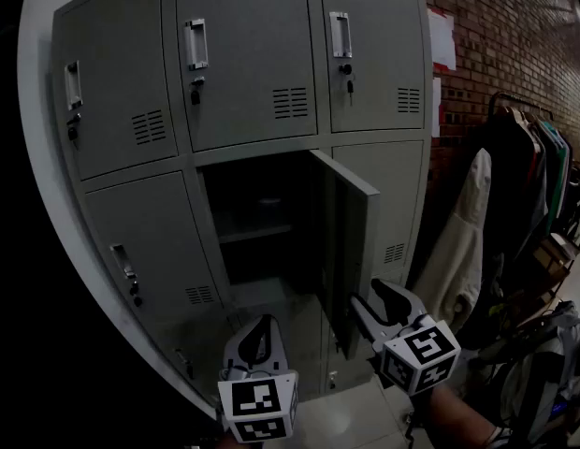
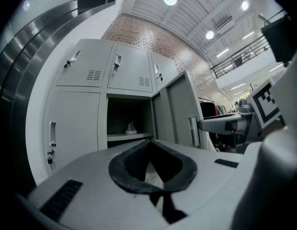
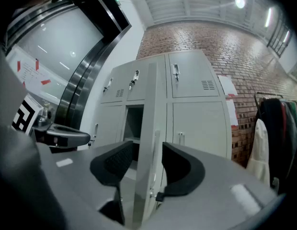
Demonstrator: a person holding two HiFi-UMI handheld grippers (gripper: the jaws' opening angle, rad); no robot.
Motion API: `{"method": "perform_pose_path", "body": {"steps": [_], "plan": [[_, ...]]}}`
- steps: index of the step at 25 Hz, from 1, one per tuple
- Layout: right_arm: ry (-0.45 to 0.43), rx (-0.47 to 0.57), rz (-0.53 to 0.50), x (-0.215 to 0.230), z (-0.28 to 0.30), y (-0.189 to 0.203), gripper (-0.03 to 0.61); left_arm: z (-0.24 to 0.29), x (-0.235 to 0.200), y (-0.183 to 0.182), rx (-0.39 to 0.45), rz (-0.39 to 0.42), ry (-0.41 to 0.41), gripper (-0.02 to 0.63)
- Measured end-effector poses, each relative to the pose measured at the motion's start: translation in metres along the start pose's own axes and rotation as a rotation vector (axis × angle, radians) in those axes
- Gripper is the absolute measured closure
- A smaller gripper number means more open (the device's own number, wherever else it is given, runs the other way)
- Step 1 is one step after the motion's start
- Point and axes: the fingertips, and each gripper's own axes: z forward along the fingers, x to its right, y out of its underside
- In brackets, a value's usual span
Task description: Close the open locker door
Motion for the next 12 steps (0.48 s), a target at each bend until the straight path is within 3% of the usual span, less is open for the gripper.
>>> {"method": "perform_pose_path", "body": {"steps": [8,12], "plan": [[-0.024,-0.031,0.016,-0.007,0.029,0.015,0.385,0.01,-0.014,0.01,-0.012,-0.016,0.006,0.609],[-0.09,-0.026,0.018,-0.036,0.039,0.013,0.411,0.009,-0.029,0.017,-0.023,-0.021,-0.01,0.609]]}}
